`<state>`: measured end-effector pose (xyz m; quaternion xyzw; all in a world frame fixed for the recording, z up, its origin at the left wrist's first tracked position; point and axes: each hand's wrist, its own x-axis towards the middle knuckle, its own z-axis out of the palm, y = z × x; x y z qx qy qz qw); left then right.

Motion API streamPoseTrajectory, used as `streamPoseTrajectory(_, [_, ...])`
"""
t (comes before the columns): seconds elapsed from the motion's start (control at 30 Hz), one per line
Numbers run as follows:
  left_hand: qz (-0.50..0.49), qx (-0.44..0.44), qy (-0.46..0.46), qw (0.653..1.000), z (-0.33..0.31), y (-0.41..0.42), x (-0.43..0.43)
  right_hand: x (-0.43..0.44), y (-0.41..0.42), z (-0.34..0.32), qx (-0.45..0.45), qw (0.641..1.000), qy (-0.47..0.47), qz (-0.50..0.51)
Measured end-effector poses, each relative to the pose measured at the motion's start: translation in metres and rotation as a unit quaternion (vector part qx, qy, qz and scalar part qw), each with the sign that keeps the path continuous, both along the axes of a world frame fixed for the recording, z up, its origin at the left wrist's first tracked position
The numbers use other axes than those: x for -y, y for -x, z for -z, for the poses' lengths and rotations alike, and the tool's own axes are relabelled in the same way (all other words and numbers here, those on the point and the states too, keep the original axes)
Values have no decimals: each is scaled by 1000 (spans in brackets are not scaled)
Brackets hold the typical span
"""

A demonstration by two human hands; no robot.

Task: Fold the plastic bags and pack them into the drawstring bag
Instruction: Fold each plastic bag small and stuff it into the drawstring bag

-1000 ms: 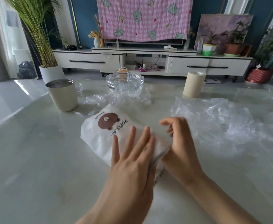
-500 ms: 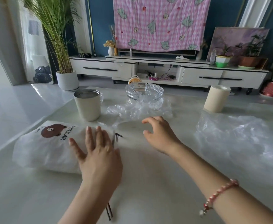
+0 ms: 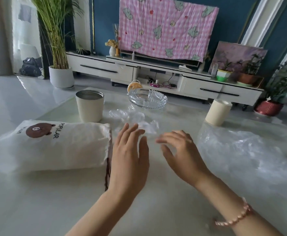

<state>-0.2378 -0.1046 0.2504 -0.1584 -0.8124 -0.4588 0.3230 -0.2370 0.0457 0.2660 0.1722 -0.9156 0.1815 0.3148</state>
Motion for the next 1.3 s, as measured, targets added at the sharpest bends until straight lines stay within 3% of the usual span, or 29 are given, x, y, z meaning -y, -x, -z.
streamPoseTrajectory(0.07, [17,38,-31,999,0,-8,-6,-11,-53,7,47,996,-41,-66])
streamPoseTrajectory(0.17, [40,97,-32,994,-1,-14,-11,-24,-103,12,119,987,-24,-103])
streamPoseTrajectory(0.27, [80,121,22,989,-2,-19,-13,-33,-116,3,173,972,147,-60])
streamPoseTrajectory(0.33, [130,147,94,976,0,-22,-14,-35,-106,1,147,957,250,23])
streamPoseTrajectory(0.4, [162,149,196,955,5,-21,-19,-30,-92,3,137,962,220,83])
streamPoseTrajectory(0.57, [140,218,404,877,21,-16,-19,-1,-65,27,248,967,20,55])
streamPoseTrajectory(0.63, [115,253,446,851,23,-14,-18,-7,-66,30,274,954,-79,90])
streamPoseTrajectory(0.7, [99,285,448,842,21,-13,-16,-15,-73,29,240,951,-146,130])
streamPoseTrajectory(0.83, [28,222,390,893,11,-17,-9,-18,-87,9,184,956,-128,189])
streamPoseTrajectory(0.93, [-17,103,261,960,11,-26,-12,-34,-89,0,140,972,-20,189])
streamPoseTrajectory(1.0, [13,51,222,974,14,-35,-21,-41,-88,0,81,977,84,178])
streamPoseTrajectory(1.07, [61,36,233,970,15,-41,-31,-42,-80,5,42,975,176,133])
streamPoseTrajectory(1.13, [103,61,299,947,18,-40,-40,-35,-66,13,49,979,180,78])
streamPoseTrajectory(1.23, [106,149,439,880,24,-32,-40,-19,-45,25,161,982,101,-5])
streamPoseTrajectory(1.3, [85,209,461,858,27,-27,-39,-20,-36,34,228,973,5,14])
